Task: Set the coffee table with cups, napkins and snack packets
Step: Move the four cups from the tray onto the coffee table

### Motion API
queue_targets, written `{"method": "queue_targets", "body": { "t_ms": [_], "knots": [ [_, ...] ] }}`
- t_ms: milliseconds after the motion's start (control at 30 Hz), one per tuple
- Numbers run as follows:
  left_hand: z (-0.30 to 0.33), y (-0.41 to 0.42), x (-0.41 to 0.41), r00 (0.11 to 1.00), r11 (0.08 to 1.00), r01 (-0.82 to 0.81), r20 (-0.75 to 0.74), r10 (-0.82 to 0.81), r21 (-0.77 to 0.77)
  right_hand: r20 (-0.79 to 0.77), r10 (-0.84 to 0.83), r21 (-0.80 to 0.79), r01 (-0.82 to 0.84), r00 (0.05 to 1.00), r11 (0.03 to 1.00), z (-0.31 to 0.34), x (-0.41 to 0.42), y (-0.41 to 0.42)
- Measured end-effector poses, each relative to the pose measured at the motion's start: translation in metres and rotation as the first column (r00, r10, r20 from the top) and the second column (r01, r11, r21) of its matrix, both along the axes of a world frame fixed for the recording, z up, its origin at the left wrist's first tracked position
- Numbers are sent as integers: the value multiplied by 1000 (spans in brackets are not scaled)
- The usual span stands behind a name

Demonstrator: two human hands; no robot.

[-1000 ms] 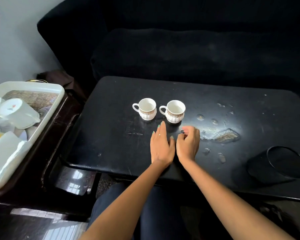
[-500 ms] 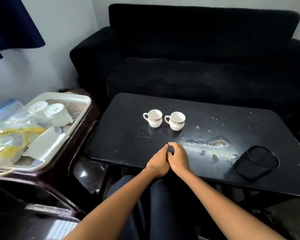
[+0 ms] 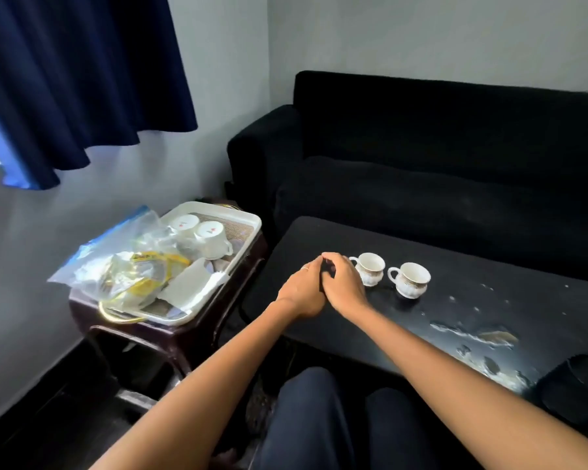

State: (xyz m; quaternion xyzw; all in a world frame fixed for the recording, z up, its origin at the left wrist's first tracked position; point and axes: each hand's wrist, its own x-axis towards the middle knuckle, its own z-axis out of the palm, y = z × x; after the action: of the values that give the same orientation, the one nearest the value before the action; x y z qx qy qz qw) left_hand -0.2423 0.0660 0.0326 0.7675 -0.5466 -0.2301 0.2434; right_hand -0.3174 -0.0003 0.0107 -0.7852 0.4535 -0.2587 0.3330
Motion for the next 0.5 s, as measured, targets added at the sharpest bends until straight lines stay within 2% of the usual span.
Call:
{"method": "queue_targets", "body": {
  "t_ms": [200, 367, 500],
  "knots": [
    [5, 12, 56, 967, 966, -232, 79, 242, -114, -115, 180, -65, -188, 977, 980, 32, 54, 2],
    [-13, 24, 80, 880, 865, -469, -5, 476, -181, -155, 259, -48, -269, 953, 962, 39, 94, 5],
    [-22, 23, 90, 846, 830, -528, -28, 533, -180, -162, 306, -1, -310, 938, 951, 33, 123, 9]
  ]
}}
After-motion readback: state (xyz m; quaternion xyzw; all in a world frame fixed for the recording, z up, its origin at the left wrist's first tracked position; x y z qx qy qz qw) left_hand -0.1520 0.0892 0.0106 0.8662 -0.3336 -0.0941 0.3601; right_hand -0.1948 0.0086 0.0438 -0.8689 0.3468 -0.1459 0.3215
